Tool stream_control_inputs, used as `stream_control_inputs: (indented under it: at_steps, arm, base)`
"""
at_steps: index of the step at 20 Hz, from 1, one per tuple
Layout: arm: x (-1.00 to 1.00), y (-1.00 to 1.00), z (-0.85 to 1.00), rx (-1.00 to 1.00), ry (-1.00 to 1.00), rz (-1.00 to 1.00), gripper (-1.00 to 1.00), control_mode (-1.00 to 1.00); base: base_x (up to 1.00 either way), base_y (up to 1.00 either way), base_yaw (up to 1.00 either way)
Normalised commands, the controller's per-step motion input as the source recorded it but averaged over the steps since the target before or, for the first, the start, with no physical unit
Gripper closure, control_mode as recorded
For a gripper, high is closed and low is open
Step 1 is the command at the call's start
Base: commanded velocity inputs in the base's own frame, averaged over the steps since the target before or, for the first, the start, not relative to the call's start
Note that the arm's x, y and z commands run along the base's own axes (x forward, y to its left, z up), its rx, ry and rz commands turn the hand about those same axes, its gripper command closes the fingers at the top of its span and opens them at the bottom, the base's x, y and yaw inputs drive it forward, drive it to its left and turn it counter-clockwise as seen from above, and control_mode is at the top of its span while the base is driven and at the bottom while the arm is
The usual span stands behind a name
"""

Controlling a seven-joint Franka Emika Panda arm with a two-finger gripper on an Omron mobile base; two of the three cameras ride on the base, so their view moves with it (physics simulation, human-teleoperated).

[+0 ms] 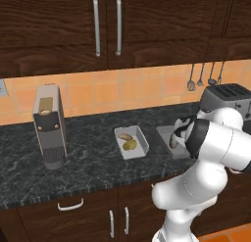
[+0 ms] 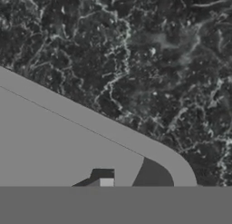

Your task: Take the meat container that has the fish and place it on the second highest rack of the freezer. Then take the vegetable container that has the potato and sweet potato and place it on the highest rack of the freezer.

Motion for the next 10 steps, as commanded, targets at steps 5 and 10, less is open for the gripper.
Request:
stream_control_inputs:
  at_steps: [5, 10]
  arm:
    - [-0.07, -0.02, 0.44, -0.02, -0.03, -0.04, 1.00, -1.00]
    - [-0.14, -0.01, 0.76, -0.02, 0.00, -0.04, 1.00, -1.00]
  base:
    - [0.00, 0.00, 0.00]
    - [0.00, 0.00, 0.00]
